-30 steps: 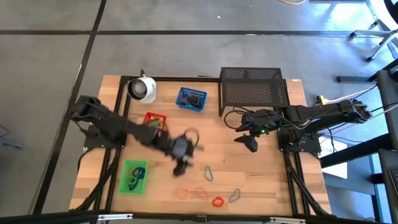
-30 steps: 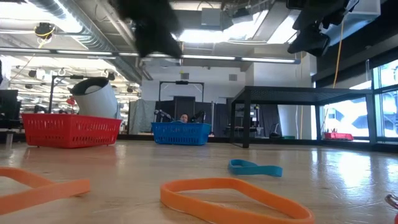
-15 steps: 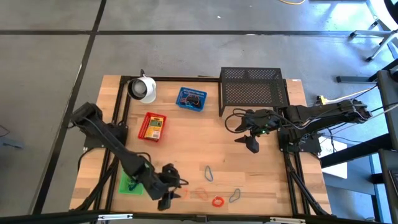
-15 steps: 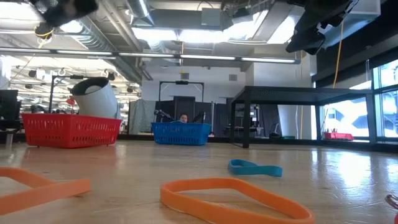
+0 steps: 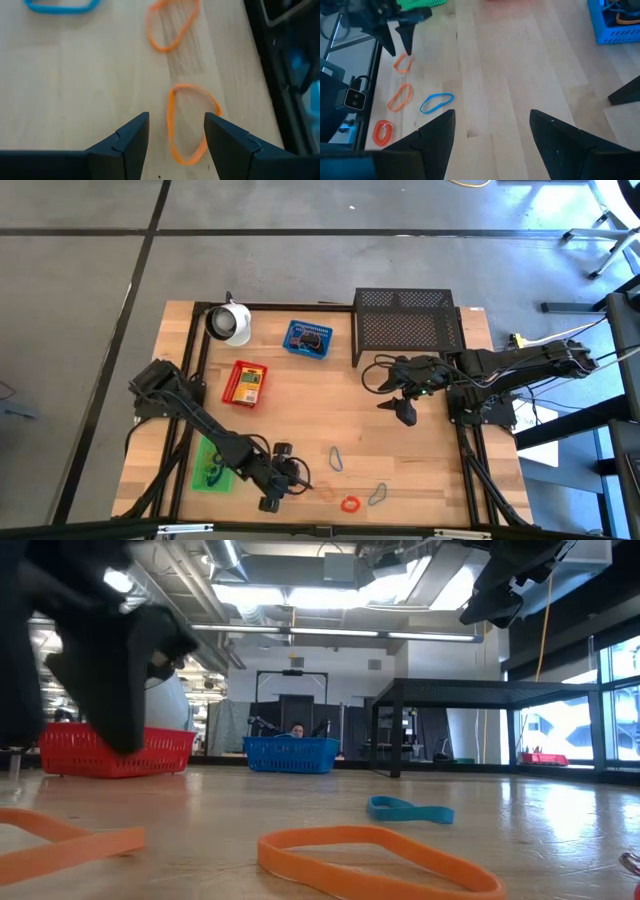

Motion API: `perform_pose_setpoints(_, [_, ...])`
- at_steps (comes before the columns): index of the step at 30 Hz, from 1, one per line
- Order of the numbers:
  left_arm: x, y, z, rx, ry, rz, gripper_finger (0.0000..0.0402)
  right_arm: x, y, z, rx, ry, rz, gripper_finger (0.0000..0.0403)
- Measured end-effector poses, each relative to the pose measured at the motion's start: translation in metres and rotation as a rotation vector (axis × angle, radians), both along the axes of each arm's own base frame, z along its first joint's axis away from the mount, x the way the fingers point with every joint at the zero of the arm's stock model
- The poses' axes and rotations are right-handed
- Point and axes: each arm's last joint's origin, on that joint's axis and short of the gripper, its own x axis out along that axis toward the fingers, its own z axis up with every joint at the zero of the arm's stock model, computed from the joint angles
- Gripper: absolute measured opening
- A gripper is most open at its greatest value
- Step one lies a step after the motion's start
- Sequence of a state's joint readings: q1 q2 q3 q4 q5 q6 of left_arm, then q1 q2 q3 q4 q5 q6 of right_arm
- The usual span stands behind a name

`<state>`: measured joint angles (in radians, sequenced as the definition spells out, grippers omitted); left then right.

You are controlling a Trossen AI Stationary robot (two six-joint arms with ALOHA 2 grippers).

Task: Pick & Place Office Desk Supplies
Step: Put the orange rubber band into the blue bin

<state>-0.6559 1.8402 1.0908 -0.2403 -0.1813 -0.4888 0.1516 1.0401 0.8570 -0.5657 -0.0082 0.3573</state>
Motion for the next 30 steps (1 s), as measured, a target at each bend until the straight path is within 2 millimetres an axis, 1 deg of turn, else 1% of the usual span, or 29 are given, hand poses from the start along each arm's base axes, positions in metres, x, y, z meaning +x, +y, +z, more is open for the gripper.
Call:
perform_pose_setpoints(6, [0.000, -0.003, -0.016, 0.029, 0.053, -0.078, 0.0184, 0.000, 0.000, 0.000, 0.005, 0.001, -0.005, 0.0258])
perform_pose_setpoints(9, [0.001, -0.002, -0.023, 0.058, 0.073, -0.085, 0.0184, 0.000, 0.000, 0.000, 0.031, 0.005, -0.037, 0.0258])
perform_pose_setpoints(12, [0.001, -0.001, -0.028, 0.079, 0.094, -0.080, 0.0176, 0.000, -0.001, 0.000, 0.004, 0.004, -0.070, 0.0258])
perform_pose_setpoints(14, [0.001, 0.000, -0.030, 0.093, 0.102, -0.084, 0.0161, 0.000, -0.002, 0.000, 0.003, 0.005, -0.072, 0.0258])
perform_pose_setpoints(17, [0.001, 0.001, -0.031, 0.111, 0.100, -0.097, 0.0124, 0.000, -0.001, 0.000, 0.044, 0.011, -0.104, 0.0258])
perform_pose_setpoints(20, [0.000, 0.001, -0.031, 0.125, 0.094, -0.093, 0.0073, 0.000, -0.001, 0.000, 0.094, 0.017, -0.150, 0.0258])
perform_pose_setpoints(23, [0.000, 0.001, -0.031, 0.119, 0.098, -0.080, 0.0019, 0.000, -0.001, 0.000, 0.101, 0.018, -0.157, 0.0258])
perform_pose_setpoints(24, [0.000, 0.001, -0.031, 0.110, 0.101, -0.065, 0.0010, 0.000, -0.001, 0.000, 0.100, 0.018, -0.156, 0.0258])
perform_pose_setpoints(27, [0.001, 0.001, -0.031, 0.076, 0.102, -0.015, 0.0004, 0.000, -0.001, 0.000, 0.101, 0.017, -0.157, 0.0258])
perform_pose_setpoints(30, [0.002, 0.001, -0.024, 0.037, 0.073, 0.046, 0.0002, 0.000, -0.001, 0.000, 0.101, 0.017, -0.157, 0.0258])
